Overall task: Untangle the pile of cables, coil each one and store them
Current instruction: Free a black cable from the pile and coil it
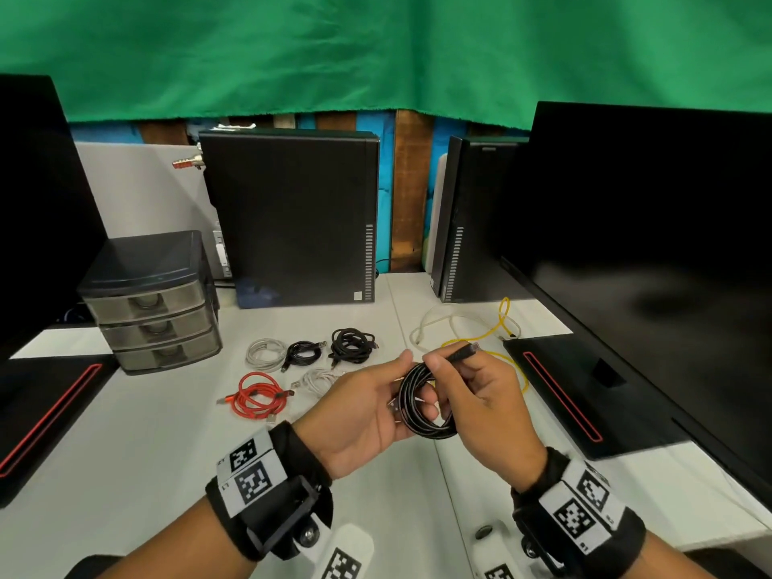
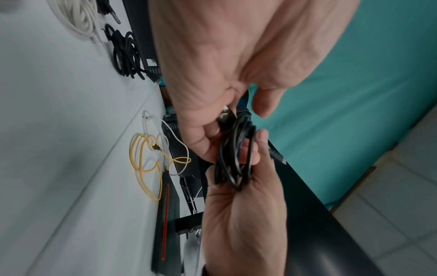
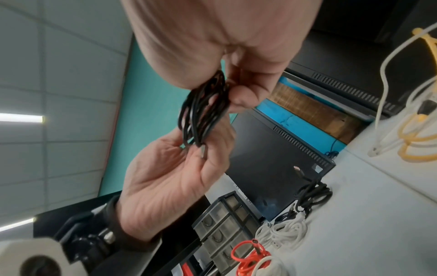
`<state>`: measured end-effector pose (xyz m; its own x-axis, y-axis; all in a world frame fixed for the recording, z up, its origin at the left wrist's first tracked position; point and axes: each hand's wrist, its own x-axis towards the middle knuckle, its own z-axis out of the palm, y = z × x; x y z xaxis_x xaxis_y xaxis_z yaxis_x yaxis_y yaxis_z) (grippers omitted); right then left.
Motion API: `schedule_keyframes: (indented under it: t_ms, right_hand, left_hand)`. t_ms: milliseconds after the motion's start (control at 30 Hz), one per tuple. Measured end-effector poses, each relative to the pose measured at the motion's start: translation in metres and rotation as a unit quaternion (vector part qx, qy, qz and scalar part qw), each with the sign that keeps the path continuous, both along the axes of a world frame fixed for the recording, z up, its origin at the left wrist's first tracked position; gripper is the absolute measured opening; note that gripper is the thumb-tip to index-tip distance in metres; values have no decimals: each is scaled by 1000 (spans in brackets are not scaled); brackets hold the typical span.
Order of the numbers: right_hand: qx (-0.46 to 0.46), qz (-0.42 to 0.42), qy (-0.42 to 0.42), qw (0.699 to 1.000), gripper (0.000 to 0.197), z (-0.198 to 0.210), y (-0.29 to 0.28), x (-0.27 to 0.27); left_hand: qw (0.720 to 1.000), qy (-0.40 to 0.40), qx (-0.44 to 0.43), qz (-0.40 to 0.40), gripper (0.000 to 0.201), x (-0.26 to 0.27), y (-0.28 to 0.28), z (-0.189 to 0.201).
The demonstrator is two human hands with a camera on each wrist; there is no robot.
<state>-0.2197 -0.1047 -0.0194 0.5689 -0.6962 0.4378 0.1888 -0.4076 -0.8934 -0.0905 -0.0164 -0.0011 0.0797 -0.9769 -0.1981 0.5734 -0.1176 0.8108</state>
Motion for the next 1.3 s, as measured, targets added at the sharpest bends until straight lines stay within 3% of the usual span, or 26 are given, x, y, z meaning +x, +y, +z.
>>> schedule_keyframes:
  t_ms: [200, 233, 333, 433, 500, 667, 900, 1033, 1167, 1300]
  right_hand:
    - [33, -1, 5, 999, 4, 7, -4, -5]
    - [54, 10, 13, 998, 10, 8, -6, -6]
    - [104, 41, 39, 993, 15, 12, -9, -7]
    - [109, 51, 45, 992, 11, 11, -11, -9]
    - [106, 59, 43, 992, 7, 11, -11, -8]
    - [93, 60, 51, 993, 11, 12, -9, -7]
    - [48, 145, 92, 984, 30, 16, -8, -12]
    - [14, 100, 60, 993, 18, 13, -8, -10]
    - [-100, 35, 79, 991, 10, 10, -6, -10]
    - [-143, -31, 70, 987, 12, 5, -3, -9]
  left_hand:
    - [996, -51, -50, 62, 16, -6, -1, -5]
    - [994, -50, -52, 77, 15, -5, -1, -5]
    - [991, -66, -60, 101, 16, 1, -2, -5]
    - [978, -166, -69, 106, 15, 6, -2, -6]
    - [966, -226, -65, 103, 22, 7, -2, -4]
    - [953, -278, -27, 116, 41, 10, -2, -7]
    - [939, -331, -64, 71, 20, 16, -1, -7]
    - [923, -371, -69, 70, 26, 18, -1, -3]
    - [905, -417, -39, 72, 27, 19, 1, -1]
    - [902, -420, -10, 100, 28, 26, 2, 4]
